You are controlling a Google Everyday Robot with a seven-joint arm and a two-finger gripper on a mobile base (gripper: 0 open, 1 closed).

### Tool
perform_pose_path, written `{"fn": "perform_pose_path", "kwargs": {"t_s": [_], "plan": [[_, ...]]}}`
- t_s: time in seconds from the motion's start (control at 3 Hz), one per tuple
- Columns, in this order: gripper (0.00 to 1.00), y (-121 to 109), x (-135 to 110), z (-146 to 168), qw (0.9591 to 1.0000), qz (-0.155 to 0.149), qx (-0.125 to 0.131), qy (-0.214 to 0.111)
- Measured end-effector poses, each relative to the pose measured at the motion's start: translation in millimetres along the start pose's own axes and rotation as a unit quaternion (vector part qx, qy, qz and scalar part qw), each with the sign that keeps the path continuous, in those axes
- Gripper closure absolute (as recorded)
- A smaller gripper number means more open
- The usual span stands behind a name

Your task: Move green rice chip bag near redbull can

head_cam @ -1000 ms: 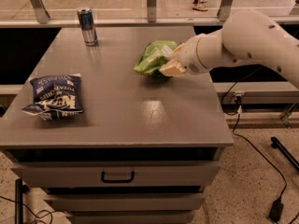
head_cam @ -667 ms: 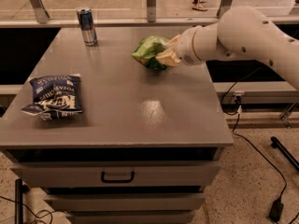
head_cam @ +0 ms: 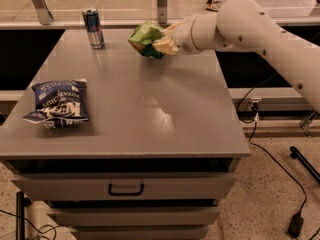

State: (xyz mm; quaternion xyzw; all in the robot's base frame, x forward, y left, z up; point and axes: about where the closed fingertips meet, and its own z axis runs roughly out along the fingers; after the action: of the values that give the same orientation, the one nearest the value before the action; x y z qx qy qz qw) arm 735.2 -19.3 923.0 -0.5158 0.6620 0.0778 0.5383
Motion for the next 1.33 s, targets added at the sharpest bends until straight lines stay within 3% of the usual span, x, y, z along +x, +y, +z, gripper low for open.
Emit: {"fn": "perform_pose_path", "kwargs": {"t_s": [1.33], "plan": [[1.00, -1.8, -28.5, 101.5, 0.9981, 0.003, -0.046, -0.041]]}}
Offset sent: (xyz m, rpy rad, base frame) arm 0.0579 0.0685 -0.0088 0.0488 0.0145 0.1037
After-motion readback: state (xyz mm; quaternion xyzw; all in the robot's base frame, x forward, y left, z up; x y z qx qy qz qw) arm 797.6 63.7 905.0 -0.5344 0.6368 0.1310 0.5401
